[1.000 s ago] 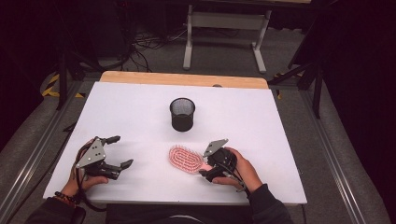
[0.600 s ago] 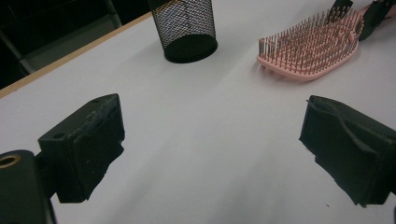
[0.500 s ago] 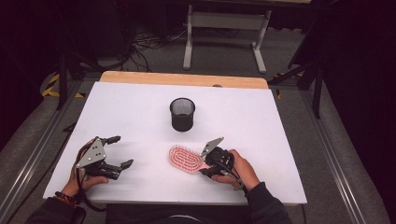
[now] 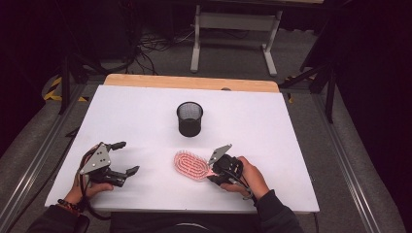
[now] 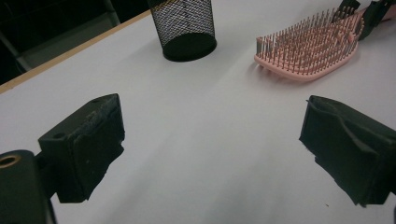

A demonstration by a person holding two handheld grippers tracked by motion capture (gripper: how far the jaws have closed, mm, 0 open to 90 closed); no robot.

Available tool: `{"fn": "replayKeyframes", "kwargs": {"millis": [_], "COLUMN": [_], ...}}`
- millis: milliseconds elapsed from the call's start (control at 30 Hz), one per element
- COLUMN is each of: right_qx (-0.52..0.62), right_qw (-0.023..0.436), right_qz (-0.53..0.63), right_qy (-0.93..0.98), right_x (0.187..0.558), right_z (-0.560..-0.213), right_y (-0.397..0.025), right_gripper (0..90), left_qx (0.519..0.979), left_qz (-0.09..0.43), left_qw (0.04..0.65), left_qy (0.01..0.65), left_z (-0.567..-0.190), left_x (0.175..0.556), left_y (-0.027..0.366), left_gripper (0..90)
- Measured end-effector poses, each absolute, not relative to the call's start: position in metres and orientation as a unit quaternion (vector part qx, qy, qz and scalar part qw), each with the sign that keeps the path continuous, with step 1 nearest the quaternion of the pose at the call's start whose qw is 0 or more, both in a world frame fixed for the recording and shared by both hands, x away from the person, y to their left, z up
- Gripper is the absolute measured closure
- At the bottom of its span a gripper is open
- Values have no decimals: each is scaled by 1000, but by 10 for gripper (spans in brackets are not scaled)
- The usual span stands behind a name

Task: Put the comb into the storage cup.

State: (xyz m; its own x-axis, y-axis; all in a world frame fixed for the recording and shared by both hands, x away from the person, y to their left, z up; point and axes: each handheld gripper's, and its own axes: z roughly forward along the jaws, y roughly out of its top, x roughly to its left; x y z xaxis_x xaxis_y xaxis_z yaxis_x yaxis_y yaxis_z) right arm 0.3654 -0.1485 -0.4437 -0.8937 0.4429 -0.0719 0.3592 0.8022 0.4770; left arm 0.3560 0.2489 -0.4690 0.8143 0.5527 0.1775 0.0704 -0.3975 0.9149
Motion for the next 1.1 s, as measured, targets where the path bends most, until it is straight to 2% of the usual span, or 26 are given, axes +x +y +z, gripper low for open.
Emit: {"fn": "replayKeyframes", "kwargs": {"millis": [1100], "right_qx": [220], "right_qw": [215], "right_qz": [360], "right_qy": [881], "right_x": [354], "right_z": [-435], "right_y": [-158], "right_gripper": [694], "left_qx": [802], "left_qz": [238], "left_qw": [513], "left_qy": [193], "left_z": [-467], "left_x": [355], "left_y": [250], "left_gripper": [70]}}
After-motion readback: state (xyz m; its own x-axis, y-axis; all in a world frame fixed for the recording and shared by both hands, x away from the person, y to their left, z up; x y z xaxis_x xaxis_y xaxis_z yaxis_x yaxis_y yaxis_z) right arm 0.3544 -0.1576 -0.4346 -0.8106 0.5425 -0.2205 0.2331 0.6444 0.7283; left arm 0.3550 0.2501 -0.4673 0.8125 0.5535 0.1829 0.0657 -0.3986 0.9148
